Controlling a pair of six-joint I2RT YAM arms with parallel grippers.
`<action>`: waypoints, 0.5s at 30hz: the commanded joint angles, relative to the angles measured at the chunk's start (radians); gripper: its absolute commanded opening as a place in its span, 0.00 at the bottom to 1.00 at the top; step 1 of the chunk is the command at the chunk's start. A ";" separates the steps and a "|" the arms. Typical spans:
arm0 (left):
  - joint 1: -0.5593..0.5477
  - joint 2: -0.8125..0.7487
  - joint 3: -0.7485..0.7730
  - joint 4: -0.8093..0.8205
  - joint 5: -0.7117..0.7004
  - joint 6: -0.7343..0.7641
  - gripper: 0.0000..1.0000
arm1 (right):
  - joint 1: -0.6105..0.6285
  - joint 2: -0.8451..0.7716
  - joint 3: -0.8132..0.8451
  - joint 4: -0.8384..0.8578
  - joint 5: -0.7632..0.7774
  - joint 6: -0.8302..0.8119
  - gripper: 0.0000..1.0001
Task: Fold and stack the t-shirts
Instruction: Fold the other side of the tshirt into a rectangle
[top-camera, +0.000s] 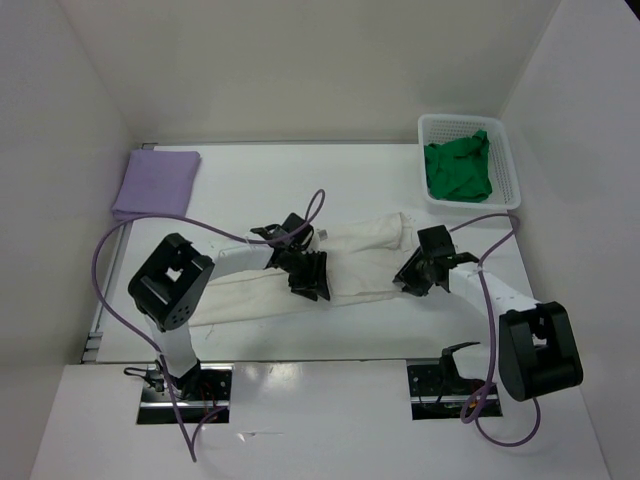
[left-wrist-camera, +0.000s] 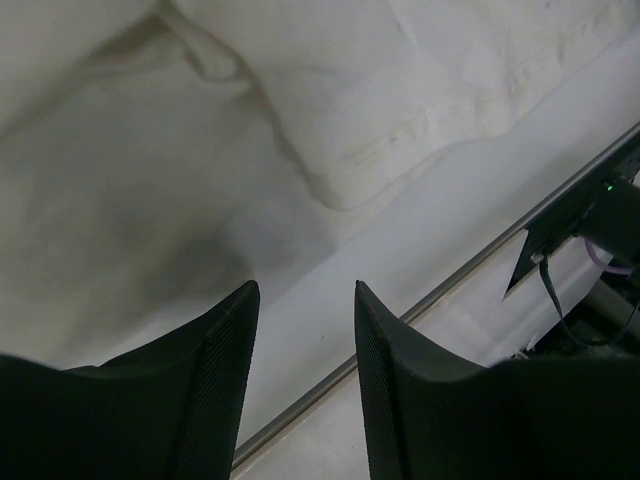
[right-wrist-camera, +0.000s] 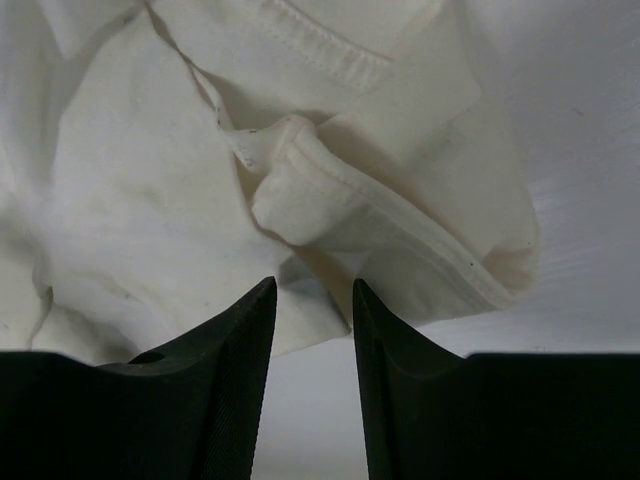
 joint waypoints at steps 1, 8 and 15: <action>-0.024 0.039 0.026 0.021 0.060 0.018 0.51 | 0.020 -0.012 -0.007 0.036 0.019 0.022 0.43; -0.033 0.048 0.038 0.071 0.048 -0.047 0.51 | 0.029 -0.053 -0.037 0.036 0.019 0.044 0.43; -0.033 0.007 0.026 0.143 -0.089 -0.189 0.51 | 0.029 -0.064 -0.037 0.027 0.038 0.053 0.36</action>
